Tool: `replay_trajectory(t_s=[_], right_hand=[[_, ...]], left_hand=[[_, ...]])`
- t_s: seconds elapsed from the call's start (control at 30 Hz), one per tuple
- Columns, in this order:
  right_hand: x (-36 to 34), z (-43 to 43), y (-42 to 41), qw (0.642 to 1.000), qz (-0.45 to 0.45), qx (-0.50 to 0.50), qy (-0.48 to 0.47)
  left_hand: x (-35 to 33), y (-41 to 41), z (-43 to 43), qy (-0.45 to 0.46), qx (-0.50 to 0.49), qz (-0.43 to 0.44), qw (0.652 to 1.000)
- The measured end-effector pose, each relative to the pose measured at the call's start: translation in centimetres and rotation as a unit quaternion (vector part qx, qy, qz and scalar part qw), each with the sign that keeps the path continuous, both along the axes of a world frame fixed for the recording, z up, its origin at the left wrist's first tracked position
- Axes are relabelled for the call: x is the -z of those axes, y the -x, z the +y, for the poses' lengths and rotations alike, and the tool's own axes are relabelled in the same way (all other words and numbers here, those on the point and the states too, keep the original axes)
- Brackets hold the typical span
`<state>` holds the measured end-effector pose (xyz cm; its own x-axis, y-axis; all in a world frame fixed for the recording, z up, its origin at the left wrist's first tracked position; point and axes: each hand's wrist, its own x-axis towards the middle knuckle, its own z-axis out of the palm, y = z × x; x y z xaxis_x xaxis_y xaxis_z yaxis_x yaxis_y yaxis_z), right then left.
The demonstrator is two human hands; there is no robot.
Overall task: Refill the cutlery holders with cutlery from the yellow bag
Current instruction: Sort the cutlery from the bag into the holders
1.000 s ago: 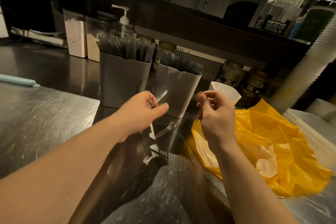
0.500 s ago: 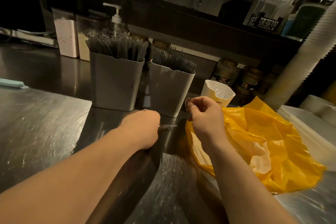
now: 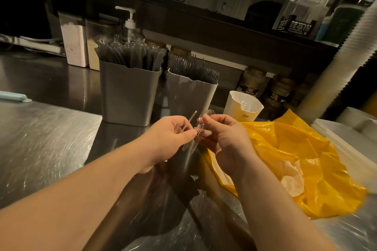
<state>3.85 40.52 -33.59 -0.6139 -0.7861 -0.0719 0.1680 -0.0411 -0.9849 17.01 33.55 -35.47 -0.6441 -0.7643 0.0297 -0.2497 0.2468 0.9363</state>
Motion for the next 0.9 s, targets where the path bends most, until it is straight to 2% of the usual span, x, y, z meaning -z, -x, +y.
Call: replay_trajectory(t_s=[0.1,0.17,0.23,0.3,0.5,0.53,0.6,0.67,0.7,0.9], right_hand=[[0.0,0.1,0.2,0.999,-0.017,0.019,0.032],[-0.1,0.2,0.6,0.997,-0.028,0.042,0.060],[-0.3,0.2,1.0,0.996,-0.031,0.057,0.069],[-0.4,0.1,1.1,0.995,-0.032,0.055,0.070],[-0.5,0.4,1.2,0.995,-0.001,-0.006,0.099],[-0.5,0.5,1.3,0.993,0.035,-0.017,0.113],[-0.2,0.6,1.6,0.968,0.200,-0.032,0.150],[0.5,0.4,1.6,0.901,0.398,-0.041,0.169],[1.0,0.2,1.5,0.869,0.464,-0.044,0.167],[1.9,-0.5,0.8,0.777,0.611,-0.028,0.151]], left_hand=[[-0.3,-0.4,0.0,-0.118,0.048,0.029,0.991],[-0.5,-0.9,-0.5,-0.245,0.090,0.101,0.960],[-0.6,-1.4,-1.1,-0.320,0.122,0.157,0.926],[-0.7,-1.7,-1.4,-0.315,0.124,0.163,0.927],[-0.6,-1.6,-1.4,-0.247,0.073,0.138,0.956],[-0.5,-1.5,-1.4,-0.243,0.059,0.146,0.957],[-0.5,-1.3,-1.6,-0.264,0.044,0.182,0.946],[-0.5,-1.2,-1.7,-0.287,0.033,0.202,0.936],[-0.6,-1.2,-1.6,-0.290,0.028,0.199,0.936],[-0.4,-1.2,-1.4,-0.278,0.015,0.137,0.951]])
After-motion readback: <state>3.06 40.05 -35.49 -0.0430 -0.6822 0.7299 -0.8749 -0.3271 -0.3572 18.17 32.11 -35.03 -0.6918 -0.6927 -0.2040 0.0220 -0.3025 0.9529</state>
